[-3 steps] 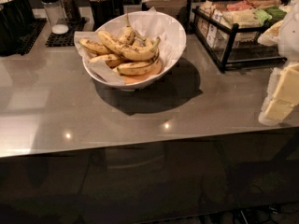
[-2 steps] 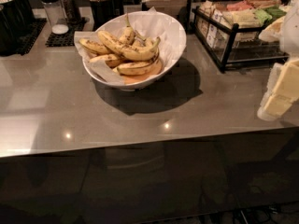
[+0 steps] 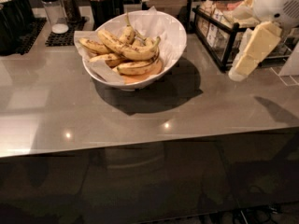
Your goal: Pick banana from white bowl
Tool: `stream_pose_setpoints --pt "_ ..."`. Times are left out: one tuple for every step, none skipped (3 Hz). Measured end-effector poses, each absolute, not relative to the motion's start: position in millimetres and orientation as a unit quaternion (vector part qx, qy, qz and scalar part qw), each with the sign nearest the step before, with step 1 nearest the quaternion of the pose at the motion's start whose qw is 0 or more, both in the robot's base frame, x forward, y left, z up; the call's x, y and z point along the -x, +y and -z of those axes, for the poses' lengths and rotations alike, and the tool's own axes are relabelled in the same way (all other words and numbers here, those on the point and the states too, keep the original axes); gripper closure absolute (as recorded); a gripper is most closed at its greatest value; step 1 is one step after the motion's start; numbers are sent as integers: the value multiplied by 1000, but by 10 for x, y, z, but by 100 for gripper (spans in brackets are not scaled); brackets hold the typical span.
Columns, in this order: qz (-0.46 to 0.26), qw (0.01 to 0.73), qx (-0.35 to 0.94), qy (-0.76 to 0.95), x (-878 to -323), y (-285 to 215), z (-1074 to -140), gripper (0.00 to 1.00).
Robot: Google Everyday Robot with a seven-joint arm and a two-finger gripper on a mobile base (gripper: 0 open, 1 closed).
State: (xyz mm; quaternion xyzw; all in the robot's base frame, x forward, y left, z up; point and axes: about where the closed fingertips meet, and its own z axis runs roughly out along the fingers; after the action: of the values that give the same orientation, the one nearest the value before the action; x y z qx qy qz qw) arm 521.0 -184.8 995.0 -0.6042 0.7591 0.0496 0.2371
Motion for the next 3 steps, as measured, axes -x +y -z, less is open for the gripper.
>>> stream_pose_setpoints --pt "-87 264 617 737 -5640 -1572 -10055 0" --pt "-114 285 627 716 -5968 -1243 -10122 0" --pt "-140 290 629 708 -6202 -947 -10078 0"
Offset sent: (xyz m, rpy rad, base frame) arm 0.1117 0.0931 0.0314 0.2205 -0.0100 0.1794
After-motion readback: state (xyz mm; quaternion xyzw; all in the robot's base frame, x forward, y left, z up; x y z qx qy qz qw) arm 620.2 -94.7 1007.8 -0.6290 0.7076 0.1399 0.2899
